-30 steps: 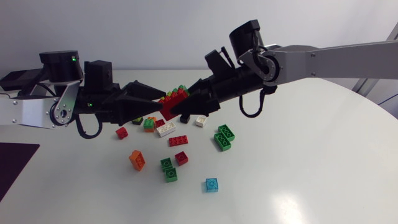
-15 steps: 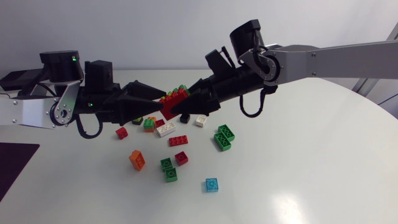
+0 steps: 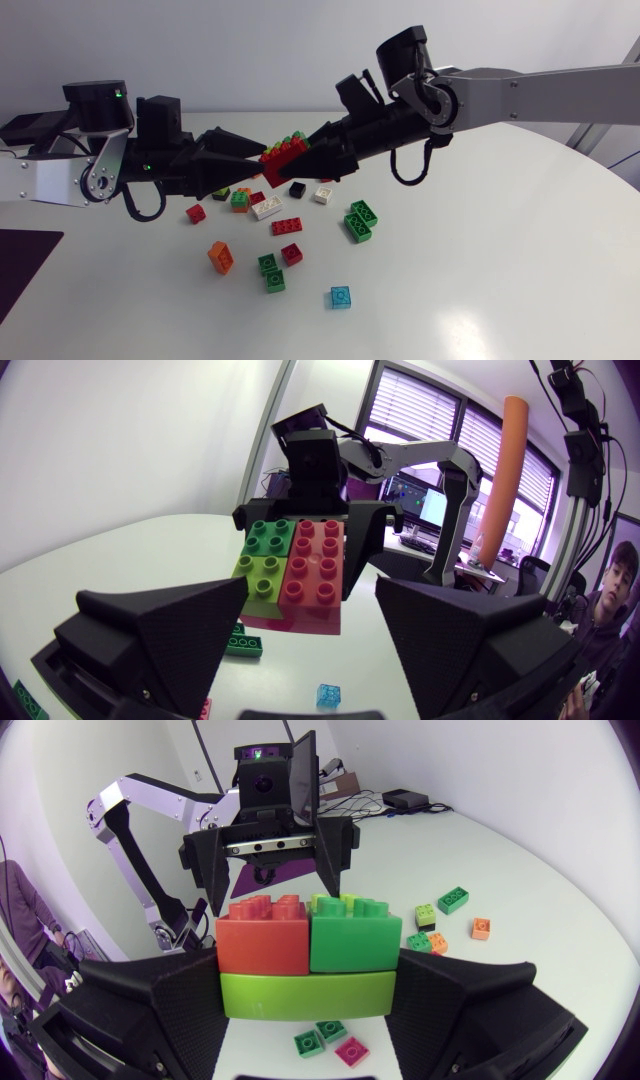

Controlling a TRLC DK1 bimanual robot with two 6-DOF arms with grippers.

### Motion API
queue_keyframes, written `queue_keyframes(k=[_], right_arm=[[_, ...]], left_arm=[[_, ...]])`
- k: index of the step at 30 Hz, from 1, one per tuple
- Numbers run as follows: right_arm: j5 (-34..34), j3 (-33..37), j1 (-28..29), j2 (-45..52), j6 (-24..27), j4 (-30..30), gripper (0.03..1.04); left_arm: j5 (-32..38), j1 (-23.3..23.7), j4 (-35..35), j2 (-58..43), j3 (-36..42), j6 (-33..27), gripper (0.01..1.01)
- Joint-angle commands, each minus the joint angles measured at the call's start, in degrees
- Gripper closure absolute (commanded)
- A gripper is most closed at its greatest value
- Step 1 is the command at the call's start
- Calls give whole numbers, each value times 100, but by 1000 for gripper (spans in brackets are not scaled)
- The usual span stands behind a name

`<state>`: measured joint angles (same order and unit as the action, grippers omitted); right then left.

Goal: Disassemble duplo

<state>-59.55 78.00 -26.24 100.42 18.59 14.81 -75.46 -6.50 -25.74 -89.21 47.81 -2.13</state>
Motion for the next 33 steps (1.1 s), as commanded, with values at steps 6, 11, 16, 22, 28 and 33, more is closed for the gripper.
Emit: queue_keyframes(k=[6,11,16,22,28,33], right_arm=[[-268,-21,-101,-278,-119,-31,590],[-417,-21,-101,-278,-207,-39,590],[-514,-21,-145,-234,-207,-31,590],[-558,-21,-250,-172,-233,-31,590],[-575,-13,-259,-119,-233,-39,590],[-584,-13,-268,-111,-233,-39,590]], left_arm=[[401,44,16,-202,9,-95,138],[401,26,16,-264,26,-95,138],[401,9,16,-264,26,-95,136],[365,53,16,-185,18,-51,136],[172,26,25,-26,-35,99,141],[128,-9,25,62,-61,160,216]])
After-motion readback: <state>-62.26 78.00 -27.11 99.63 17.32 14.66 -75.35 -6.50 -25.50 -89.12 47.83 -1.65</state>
